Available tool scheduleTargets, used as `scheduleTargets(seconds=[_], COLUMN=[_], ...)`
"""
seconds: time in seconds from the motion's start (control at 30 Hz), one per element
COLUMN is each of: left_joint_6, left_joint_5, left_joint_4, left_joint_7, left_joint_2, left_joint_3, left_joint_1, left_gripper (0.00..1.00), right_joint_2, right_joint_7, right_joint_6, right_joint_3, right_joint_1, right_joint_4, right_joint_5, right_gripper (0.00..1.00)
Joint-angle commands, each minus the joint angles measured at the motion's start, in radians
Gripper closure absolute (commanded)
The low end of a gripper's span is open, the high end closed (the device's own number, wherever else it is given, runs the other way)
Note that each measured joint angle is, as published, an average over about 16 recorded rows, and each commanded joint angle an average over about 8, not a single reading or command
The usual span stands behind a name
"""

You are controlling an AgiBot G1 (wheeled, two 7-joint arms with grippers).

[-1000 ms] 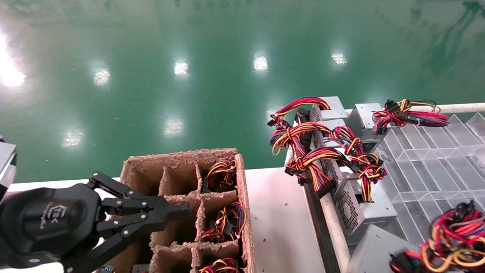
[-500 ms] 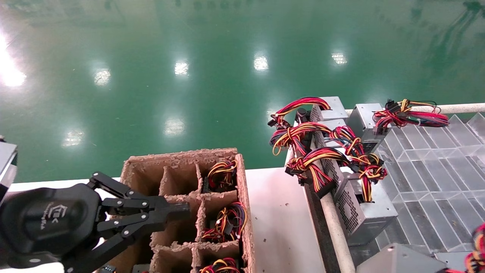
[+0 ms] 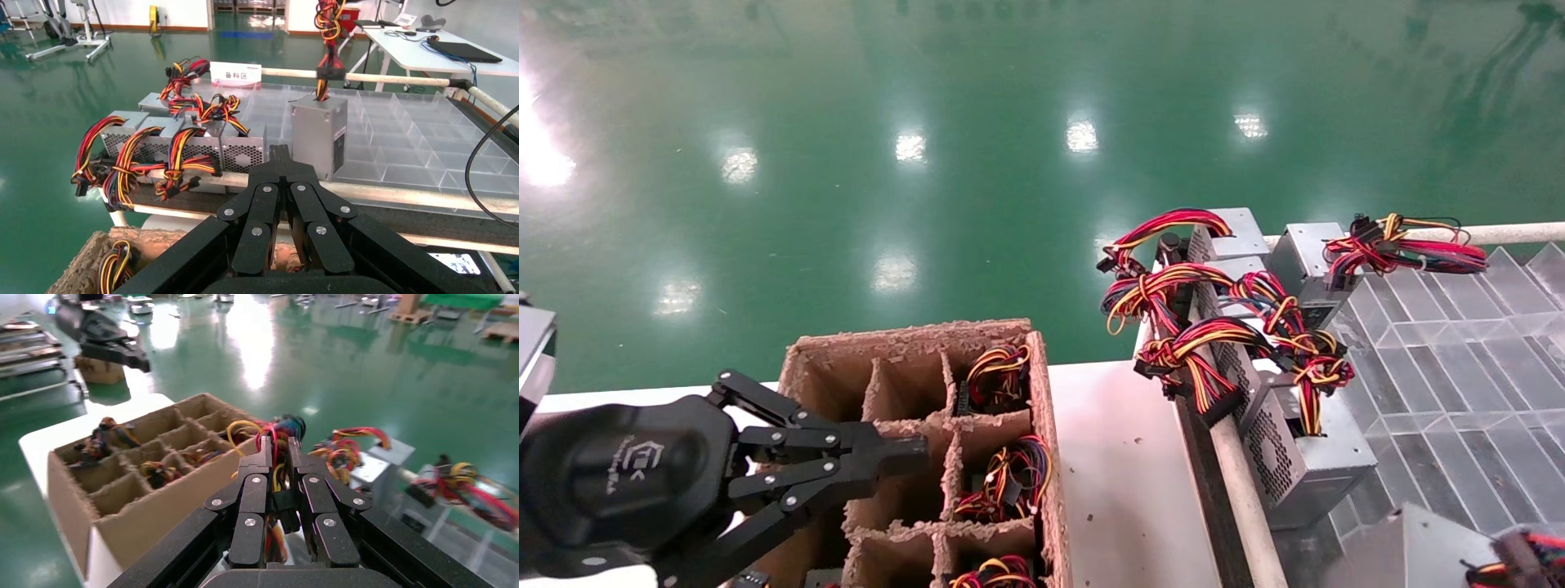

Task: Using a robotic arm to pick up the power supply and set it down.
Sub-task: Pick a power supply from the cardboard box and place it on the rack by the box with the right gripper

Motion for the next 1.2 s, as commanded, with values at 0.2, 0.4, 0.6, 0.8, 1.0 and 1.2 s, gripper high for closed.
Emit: scheduleTargets(seconds=[0.2,0.4,0.6,0.8,1.0,1.2], left_joint_6=[0.0,0.0,0.0,0.0,0.0,-0.001], left_joint_5=[0.0,0.0,0.0,-0.001,-0.001,-0.001], left_joint_4=[0.0,0.0,0.0,0.0,0.0,0.0], left_joint_7=[0.0,0.0,0.0,0.0,0.001,0.001], left_joint_2=[0.0,0.0,0.0,0.0,0.0,-0.001], left_joint_3=[0.0,0.0,0.001,0.001,0.001,0.001], left_joint_1=[0.0,0.0,0.0,0.0,0.0,0.0], left_gripper=[1.0,1.0,1.0,1.0,1.0,1.0], right_joint_2=[-0.008,-0.037,-0.063,-0.102,-0.14,-0.17], right_joint_7=[0.005,0.004,0.007,0.015,0.026,0.044], right_joint_6=[0.002,0.002,0.002,0.002,0.003,0.003], right_joint_3=[-0.019,-0.022,-0.019,-0.019,-0.012,0.006], right_joint_1=[0.04,0.075,0.107,0.132,0.156,0.178], right_joint_4=[-0.029,-0.059,-0.084,-0.096,-0.106,-0.116], right_joint_5=[-0.006,-0.007,-0.007,-0.008,-0.011,-0.021], right_gripper=[1.0,1.0,1.0,1.0,1.0,1.0])
